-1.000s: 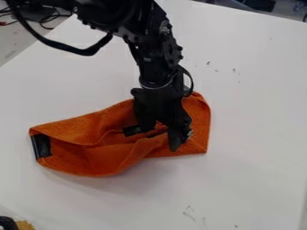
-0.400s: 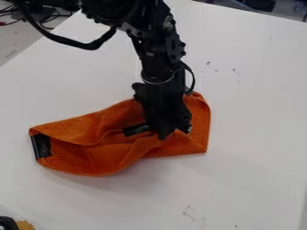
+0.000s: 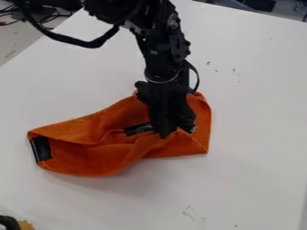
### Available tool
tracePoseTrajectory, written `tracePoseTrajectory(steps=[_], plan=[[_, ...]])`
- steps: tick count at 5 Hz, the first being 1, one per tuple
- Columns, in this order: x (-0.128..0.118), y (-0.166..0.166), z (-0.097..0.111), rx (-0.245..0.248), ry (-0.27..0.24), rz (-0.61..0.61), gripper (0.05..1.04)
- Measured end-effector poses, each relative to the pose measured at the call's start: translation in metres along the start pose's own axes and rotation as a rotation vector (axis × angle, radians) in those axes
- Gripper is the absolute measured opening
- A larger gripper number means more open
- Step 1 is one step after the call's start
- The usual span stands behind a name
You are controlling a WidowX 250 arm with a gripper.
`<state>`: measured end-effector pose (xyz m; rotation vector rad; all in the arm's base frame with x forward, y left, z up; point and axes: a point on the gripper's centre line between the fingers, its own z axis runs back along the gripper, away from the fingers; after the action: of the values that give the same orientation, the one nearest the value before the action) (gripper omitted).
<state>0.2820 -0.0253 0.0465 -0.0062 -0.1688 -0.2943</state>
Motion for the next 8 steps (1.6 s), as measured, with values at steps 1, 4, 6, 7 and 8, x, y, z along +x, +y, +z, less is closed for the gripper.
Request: tracePoseTrajectory(steps=[1, 4, 6, 7, 8], plan=[[-0.016, -0.017, 0.011, 0.008, -0.018, 0.036, 0.053], [-0.07, -0.053, -0.024, -0.133, -0.063, 0.126, 0.224], [-0.064, -0.075, -0.027, -0.175, -0.071, 0.13, 0.749], [-0.066, -0.083, -0.026, -0.169, -0.047, 0.12, 0.98], [-0.072, -0.089, -0.025, -0.155, -0.034, 0.115, 1.001]])
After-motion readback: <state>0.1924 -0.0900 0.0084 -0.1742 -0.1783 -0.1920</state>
